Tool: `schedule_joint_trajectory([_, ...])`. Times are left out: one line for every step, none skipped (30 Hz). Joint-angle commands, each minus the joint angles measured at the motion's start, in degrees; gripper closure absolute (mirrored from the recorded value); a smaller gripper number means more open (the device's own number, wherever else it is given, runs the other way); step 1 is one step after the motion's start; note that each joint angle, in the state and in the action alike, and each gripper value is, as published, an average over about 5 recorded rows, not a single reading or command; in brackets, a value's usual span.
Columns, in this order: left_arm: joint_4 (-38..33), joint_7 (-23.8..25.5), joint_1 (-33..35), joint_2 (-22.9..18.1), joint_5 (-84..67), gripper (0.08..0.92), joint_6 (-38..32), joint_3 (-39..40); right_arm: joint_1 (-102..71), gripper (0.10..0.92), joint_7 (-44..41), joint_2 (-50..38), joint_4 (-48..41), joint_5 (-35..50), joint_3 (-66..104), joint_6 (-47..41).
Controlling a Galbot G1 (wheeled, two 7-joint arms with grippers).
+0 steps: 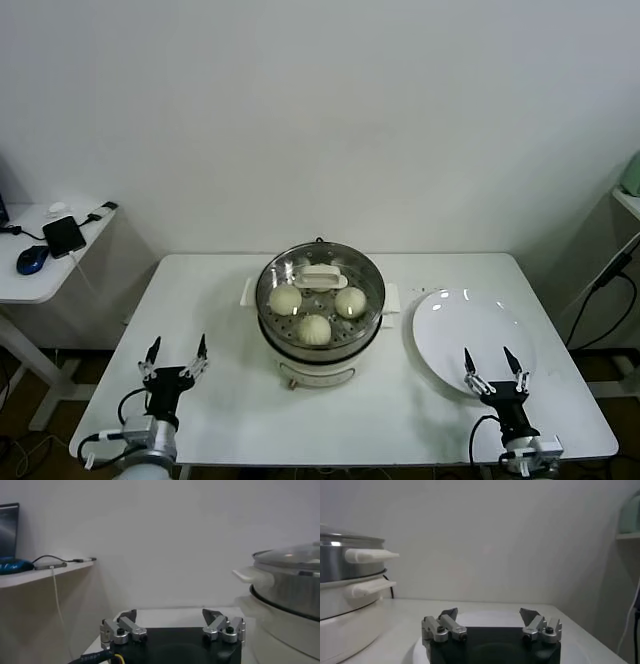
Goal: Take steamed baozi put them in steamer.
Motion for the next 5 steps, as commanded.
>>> schedule_joint_trajectory([2.3,-0.5,0.8,0.3,-3.3,0.177,-2.1,-1.2,0.0,0.203,0.0,-0.1,-0.1,0.3,0.1,0.2])
schedule_joint_trajectory([2.2,-0.5,0.9,0.3,-3.3,0.177,-2.2,-1.1,0.0,0.203,0.0,-0.1,0.0,0.3,0.1,0.2])
schedule_joint_trajectory([2.2,-0.5,0.9,0.3,-3.3,0.177,-2.2,-1.1,0.0,0.203,0.0,-0.1,0.0,0.4,0.1,0.2])
schedule_joint_trajectory([2.2,-0.5,0.9,0.3,-3.4,0.177,-2.2,-1.1,0.0,0.203,0.0,-0.1,0.0,0.4,0.1,0.2])
schedule_joint_trajectory([2.2,-0.5,0.9,0.3,-3.4,0.177,-2.2,-1.1,0.0,0.203,0.0,-0.1,0.0,0.4,0.1,0.2])
